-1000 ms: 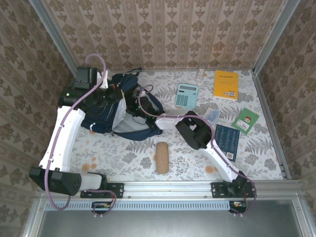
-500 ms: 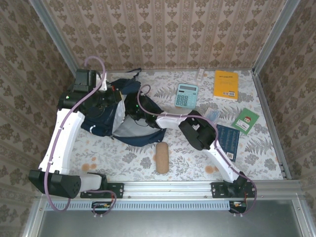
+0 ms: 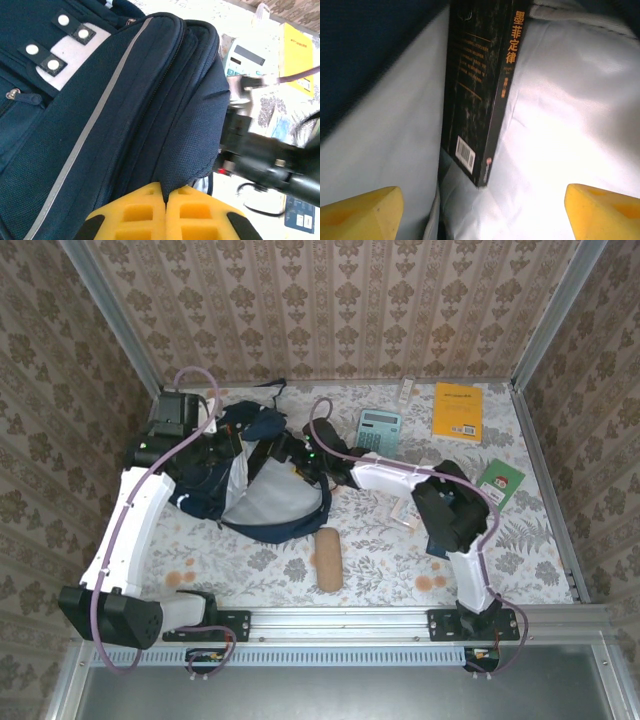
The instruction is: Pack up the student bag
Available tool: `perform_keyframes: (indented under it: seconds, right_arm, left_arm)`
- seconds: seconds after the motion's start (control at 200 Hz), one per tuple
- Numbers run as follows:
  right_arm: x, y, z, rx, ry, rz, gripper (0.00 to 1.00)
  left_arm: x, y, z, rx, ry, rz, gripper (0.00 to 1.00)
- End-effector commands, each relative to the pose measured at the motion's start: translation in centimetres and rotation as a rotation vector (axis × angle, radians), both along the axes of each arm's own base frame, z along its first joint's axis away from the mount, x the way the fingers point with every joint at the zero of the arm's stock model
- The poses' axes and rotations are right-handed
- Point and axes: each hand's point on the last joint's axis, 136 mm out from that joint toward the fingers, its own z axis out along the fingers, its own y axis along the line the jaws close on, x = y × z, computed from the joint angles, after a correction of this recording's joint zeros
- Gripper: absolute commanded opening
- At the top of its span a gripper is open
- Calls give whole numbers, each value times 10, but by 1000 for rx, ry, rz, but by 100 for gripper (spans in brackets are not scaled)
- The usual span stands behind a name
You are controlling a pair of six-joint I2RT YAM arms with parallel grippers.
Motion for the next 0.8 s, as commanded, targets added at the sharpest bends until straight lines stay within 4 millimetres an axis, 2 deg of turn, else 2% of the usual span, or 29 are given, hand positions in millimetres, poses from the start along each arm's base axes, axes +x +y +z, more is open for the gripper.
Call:
perform_keyframes:
  seconds: [0.0,0.1,0.16,0.34,0.45,0.53,0.55,0.56,0.59,0.7,0.795]
  right_arm:
    - [-18,-36,29,-106,-52,48,84]
    - [-25,-77,37,-204,-73,29,85]
    - [-27,-108,35,-247,-64,-8,85]
    - [-38,-198,29,-384,-36,-120,86]
    - [-50,-250,21,-461,2,-198,87]
    - [-61,-290,10,-524,52,-269,89]
    - [-66,-300,15,-529,44,-293,89]
    - [-68,-304,16,-533,44,-301,89]
    - [-71,-318,14,-549,48,-331,90]
    - [-103,-370,2,-640,114,-436,95]
    - [-131,-411,-11,-681,183,-548,98]
  left_arm:
    - [10,5,8,-8,-91,31,1]
    - [10,-4,3,-49,-88,20,21]
    - [9,-10,2,-62,-89,10,34]
    - [10,-36,3,-73,-104,-37,56]
    - [14,-58,1,-69,-108,-72,61]
    - [15,-84,-3,-83,-103,-124,63]
    - [18,-85,-5,-82,-100,-122,63]
    - [15,-94,-6,-83,-96,-145,63]
    - [14,-105,-10,-80,-89,-169,63]
    - [14,-138,-23,-80,-56,-226,63]
    - [12,-163,-34,-77,-35,-274,69]
